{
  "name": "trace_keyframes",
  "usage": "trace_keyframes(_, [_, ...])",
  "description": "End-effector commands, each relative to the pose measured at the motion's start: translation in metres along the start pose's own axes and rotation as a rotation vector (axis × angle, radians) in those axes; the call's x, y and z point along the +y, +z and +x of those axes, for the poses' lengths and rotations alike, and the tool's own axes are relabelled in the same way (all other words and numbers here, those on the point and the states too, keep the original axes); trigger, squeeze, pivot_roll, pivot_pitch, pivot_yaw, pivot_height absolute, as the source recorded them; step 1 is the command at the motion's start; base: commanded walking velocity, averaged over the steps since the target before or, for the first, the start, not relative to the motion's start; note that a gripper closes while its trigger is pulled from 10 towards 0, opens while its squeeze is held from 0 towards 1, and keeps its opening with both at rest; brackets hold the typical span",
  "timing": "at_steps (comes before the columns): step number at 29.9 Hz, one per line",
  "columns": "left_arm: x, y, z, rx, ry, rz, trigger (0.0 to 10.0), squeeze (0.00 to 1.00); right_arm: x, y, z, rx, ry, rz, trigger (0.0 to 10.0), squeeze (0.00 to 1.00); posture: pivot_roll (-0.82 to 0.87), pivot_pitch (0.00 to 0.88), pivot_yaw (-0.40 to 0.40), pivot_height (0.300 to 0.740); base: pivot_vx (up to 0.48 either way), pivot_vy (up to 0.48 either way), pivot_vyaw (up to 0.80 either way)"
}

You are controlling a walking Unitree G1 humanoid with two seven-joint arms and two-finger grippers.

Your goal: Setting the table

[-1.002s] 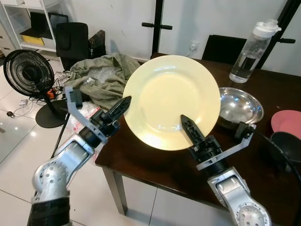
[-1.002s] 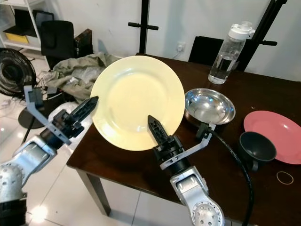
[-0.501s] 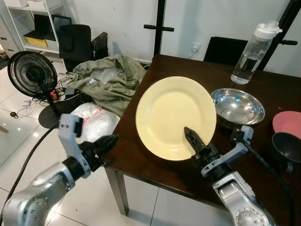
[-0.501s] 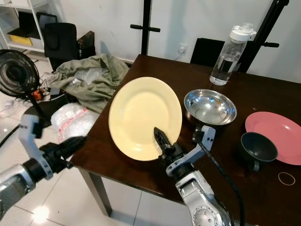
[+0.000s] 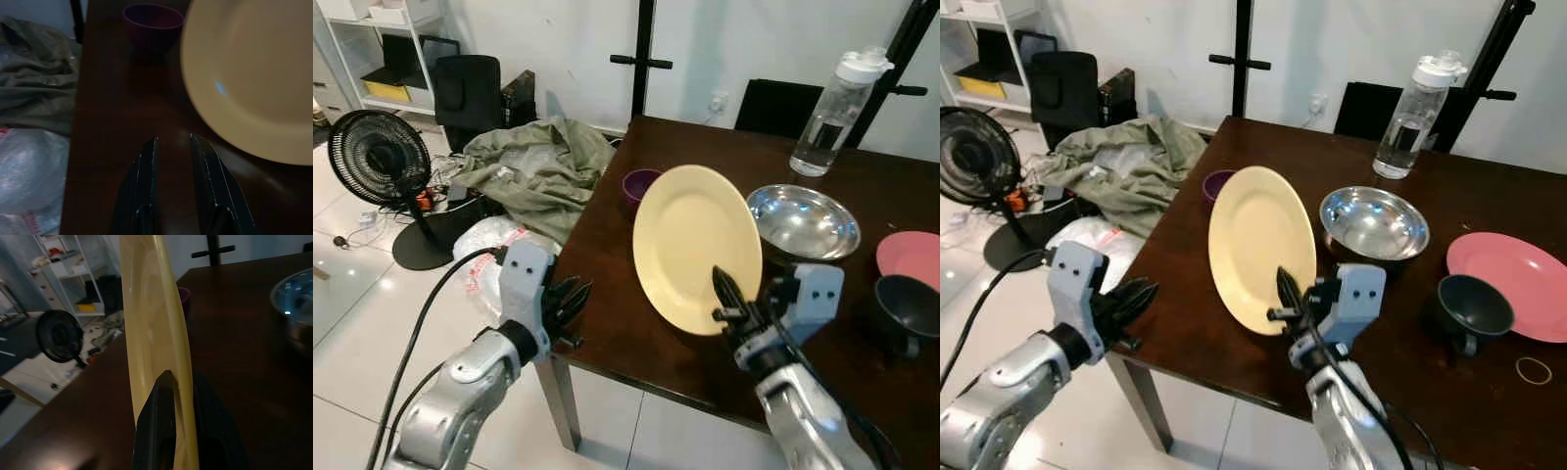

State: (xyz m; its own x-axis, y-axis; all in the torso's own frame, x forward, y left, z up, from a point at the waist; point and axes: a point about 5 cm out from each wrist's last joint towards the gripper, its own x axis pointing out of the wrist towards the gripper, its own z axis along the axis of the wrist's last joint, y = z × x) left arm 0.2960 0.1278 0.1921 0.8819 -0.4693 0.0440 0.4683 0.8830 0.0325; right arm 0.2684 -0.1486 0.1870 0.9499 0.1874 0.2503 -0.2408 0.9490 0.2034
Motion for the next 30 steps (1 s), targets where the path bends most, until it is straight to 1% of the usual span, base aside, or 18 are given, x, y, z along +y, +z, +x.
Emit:
trace_keyframes(1, [0.001,-0.005,-0.001,0.012,0.013,0.012,10.0,0.00,0.000,0.003,-0.004,-0.017,-0.005,-0.021,10.0,0.00,0.05,0.133,0.079,0.740,0.000,0.000,0.00])
trace_keyframes(6, [0.002,-0.005,-0.001,-0.002,0.039,0.028,10.0,0.00,-0.002,0.003,-0.006,-0.021,-0.033,-0.040,10.0,0.00,0.05,0.135,0.076,0.740,0.000,0.000,0.00])
trace_keyframes(9, [0.002,-0.006,0.001,-0.019,0.057,0.048,10.0,0.00,-0.005,0.002,-0.004,-0.029,-0.063,-0.055,10.0,0.00,0.05,0.129,0.072,0.740,0.000,0.000,0.00])
trace_keyframes(12, [0.002,-0.006,0.001,-0.019,0.057,0.048,10.0,0.00,-0.005,0.002,-0.004,-0.029,-0.063,-0.055,10.0,0.00,0.05,0.129,0.072,0.740,0.000,0.000,0.00])
trace_keyframes(13, [0.002,-0.006,0.002,-0.025,0.064,0.055,10.0,0.00,-0.005,0.001,-0.002,-0.033,-0.075,-0.060,10.0,0.00,0.05,0.128,0.071,0.740,0.000,0.000,0.00])
trace_keyframes(15, [0.003,-0.008,0.001,-0.032,0.081,0.114,10.0,0.00,-0.005,-0.001,-0.002,-0.038,-0.105,-0.089,10.0,0.00,0.05,0.109,0.067,0.740,0.000,0.000,0.00])
trace_keyframes(16, [0.003,-0.008,0.001,-0.032,0.081,0.114,10.0,0.00,-0.005,-0.001,-0.002,-0.038,-0.105,-0.089,10.0,0.00,0.05,0.109,0.067,0.740,0.000,0.000,0.00])
trace_keyframes(18, [0.006,-0.010,-0.002,-0.037,0.097,0.159,10.0,0.00,-0.005,-0.004,-0.006,-0.032,-0.124,-0.124,10.0,0.00,0.05,0.099,0.068,0.740,0.000,0.000,0.00])
trace_keyframes(19, [0.006,-0.010,-0.002,-0.037,0.097,0.159,10.0,0.00,-0.005,-0.004,-0.006,-0.032,-0.124,-0.124,10.0,0.00,0.05,0.099,0.068,0.740,0.000,0.000,0.00])
trace_keyframes(20, [0.008,-0.010,-0.004,-0.040,0.108,0.173,10.0,0.00,-0.006,-0.006,-0.009,-0.023,-0.127,-0.149,10.0,0.00,0.05,0.097,0.068,0.740,0.000,0.000,0.00])
trace_keyframes(24, [0.015,-0.012,-0.011,-0.040,0.139,0.221,10.0,0.00,-0.017,-0.015,-0.020,0.024,-0.146,-0.207,10.0,0.00,0.06,0.078,0.069,0.740,0.000,0.000,0.00])
trace_keyframes(26, [0.017,-0.013,-0.013,-0.041,0.149,0.246,10.0,0.00,-0.027,-0.016,-0.026,0.047,-0.149,-0.227,10.0,0.00,0.07,0.056,0.071,0.740,0.000,0.000,0.00])
trace_keyframes(30, [0.019,-0.014,-0.011,-0.049,0.163,0.254,10.0,0.00,-0.031,-0.019,-0.032,0.073,-0.124,-0.251,10.0,0.00,0.07,0.044,0.072,0.740,0.000,0.000,0.00])
